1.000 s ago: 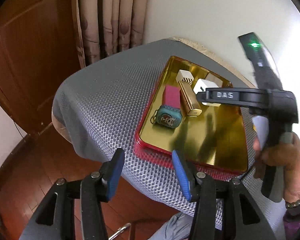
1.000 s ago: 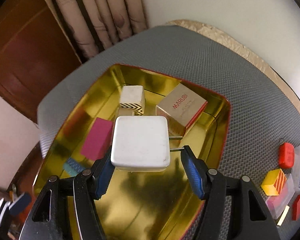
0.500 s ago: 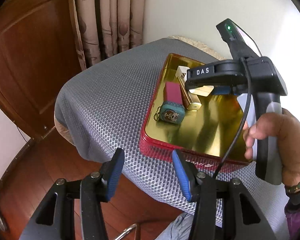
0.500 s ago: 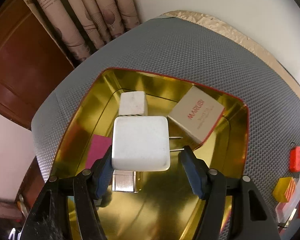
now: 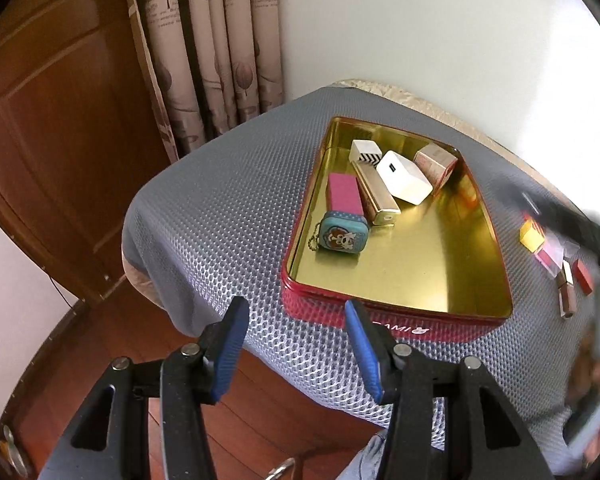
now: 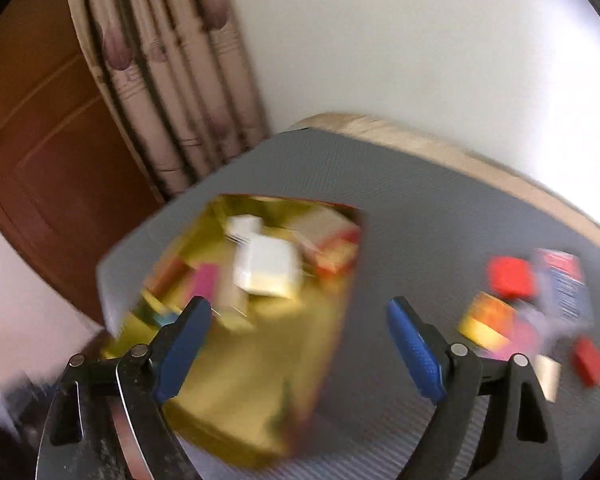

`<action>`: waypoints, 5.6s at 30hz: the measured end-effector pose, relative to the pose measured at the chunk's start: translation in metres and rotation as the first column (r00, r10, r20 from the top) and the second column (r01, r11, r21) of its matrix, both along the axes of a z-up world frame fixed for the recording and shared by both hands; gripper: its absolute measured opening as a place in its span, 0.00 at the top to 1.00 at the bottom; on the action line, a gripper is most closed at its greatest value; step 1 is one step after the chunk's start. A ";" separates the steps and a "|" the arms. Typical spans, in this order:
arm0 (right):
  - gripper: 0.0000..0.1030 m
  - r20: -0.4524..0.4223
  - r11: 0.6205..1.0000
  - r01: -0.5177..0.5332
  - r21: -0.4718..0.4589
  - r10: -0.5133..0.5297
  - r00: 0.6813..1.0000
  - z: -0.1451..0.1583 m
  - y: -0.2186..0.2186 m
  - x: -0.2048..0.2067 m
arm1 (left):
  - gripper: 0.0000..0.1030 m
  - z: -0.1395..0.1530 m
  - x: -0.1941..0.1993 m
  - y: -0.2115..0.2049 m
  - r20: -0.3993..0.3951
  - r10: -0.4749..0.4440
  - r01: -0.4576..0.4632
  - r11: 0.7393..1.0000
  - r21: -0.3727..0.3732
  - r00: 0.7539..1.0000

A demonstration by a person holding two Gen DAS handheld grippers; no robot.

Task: Organize rigid objects
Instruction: 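Move the left gripper back to the pile and grasp the red lipstick, then lift the red lipstick toward the tin with the left gripper while the right gripper grasps the red block, then lower the lipstick into the tin and open the left gripper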

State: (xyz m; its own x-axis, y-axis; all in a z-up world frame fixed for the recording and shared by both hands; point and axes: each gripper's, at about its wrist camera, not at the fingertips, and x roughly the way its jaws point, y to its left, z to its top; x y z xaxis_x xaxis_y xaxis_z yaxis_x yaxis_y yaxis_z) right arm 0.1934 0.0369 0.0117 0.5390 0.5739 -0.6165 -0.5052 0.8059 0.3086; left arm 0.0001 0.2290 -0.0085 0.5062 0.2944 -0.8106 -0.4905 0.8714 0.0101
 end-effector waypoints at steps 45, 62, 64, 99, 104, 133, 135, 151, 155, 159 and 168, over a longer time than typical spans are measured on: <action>0.00 -0.163 0.871 0.490 -0.032 -0.489 0.857 -0.126 -0.326 -0.056 | 0.46 -0.049 0.181 -0.266 -0.114 -0.507 0.470 0.847 -0.248 0.854; 0.00 -0.191 0.856 0.515 0.027 -0.502 0.844 -0.127 -0.334 -0.061 | 0.69 -0.069 0.197 -0.296 -0.111 -0.500 0.486 0.864 -0.127 0.859; 0.00 -0.201 0.853 0.521 0.029 -0.505 0.839 -0.128 -0.335 -0.061 | 0.76 -0.069 0.188 -0.291 -0.089 -0.499 0.487 0.864 -0.129 0.862; 0.16 -0.045 0.992 0.037 -0.125 -0.043 0.998 -0.098 -0.256 0.051 | 0.79 -0.063 0.107 -0.218 -0.025 -0.397 0.381 0.895 -0.233 0.918; 0.19 -0.041 0.984 -0.017 -0.176 0.010 0.999 -0.102 -0.235 0.066 | 0.78 -0.063 0.107 -0.217 -0.027 -0.395 0.378 0.894 -0.240 0.918; 0.73 -0.123 0.977 0.208 -0.042 -0.212 0.970 -0.115 -0.250 -0.036 | 0.80 -0.004 0.074 -0.180 0.060 -0.397 0.400 0.891 -0.212 0.916; 0.73 -0.121 0.977 0.209 -0.044 -0.213 0.970 -0.115 -0.249 -0.036 | 0.80 0.014 0.069 -0.161 0.084 -0.376 0.385 0.893 -0.233 0.923; 0.73 -0.125 0.976 0.213 -0.044 -0.216 0.968 -0.116 -0.248 -0.035 | 0.80 0.028 0.119 -0.033 0.005 -0.207 0.203 0.953 -0.223 0.978; 0.73 -0.125 0.976 0.213 -0.044 -0.217 0.968 -0.116 -0.248 -0.035 | 0.80 0.004 0.142 -0.033 -0.045 -0.214 0.199 0.954 -0.224 0.976; 0.73 -0.126 0.976 0.213 -0.045 -0.217 0.968 -0.116 -0.248 -0.035 | 0.78 -0.005 0.156 -0.034 -0.059 -0.220 0.207 0.963 -0.175 0.974; 0.73 -0.123 0.976 0.212 -0.052 -0.217 0.968 -0.117 -0.246 -0.035 | 0.65 0.020 0.117 -0.028 0.088 -0.198 0.211 0.959 -0.191 0.976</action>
